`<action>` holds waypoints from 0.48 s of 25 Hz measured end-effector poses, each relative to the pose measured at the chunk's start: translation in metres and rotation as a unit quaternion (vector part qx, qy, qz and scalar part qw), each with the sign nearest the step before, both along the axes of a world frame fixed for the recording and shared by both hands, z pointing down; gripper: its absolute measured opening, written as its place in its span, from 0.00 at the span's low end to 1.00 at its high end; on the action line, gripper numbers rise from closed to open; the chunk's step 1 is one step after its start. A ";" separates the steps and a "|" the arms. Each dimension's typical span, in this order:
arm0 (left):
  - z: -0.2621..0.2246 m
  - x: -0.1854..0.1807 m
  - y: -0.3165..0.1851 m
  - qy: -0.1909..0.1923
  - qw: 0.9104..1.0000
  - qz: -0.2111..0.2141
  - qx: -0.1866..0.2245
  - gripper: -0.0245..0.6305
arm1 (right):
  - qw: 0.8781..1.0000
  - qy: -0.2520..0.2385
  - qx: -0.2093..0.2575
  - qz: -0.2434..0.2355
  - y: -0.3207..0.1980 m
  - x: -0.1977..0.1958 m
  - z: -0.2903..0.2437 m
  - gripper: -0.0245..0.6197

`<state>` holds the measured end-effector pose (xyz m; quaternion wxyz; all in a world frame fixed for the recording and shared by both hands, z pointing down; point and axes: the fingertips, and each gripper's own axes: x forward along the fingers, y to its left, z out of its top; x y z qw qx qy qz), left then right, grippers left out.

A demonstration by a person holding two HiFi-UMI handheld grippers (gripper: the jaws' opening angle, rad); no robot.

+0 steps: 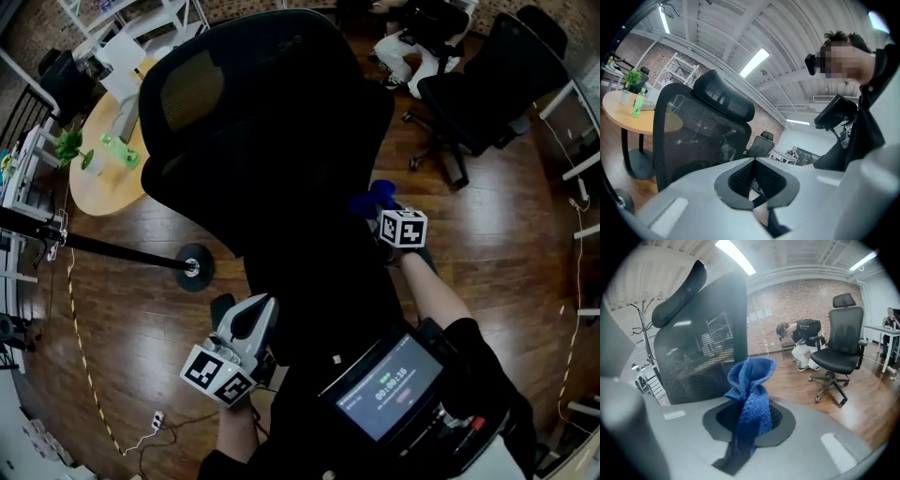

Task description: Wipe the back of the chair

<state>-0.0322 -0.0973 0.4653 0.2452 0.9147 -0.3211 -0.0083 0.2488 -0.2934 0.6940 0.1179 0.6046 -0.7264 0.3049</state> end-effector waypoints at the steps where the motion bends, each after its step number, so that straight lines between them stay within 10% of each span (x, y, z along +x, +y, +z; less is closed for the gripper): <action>1: -0.001 0.004 -0.002 0.001 1.000 0.006 0.001 0.05 | 1.000 0.000 0.001 0.007 0.002 0.006 -0.002 0.12; 12: 0.003 -0.047 0.008 -0.027 0.998 -0.051 -0.019 0.05 | 0.997 0.000 -0.070 -0.036 0.002 -0.081 0.058 0.13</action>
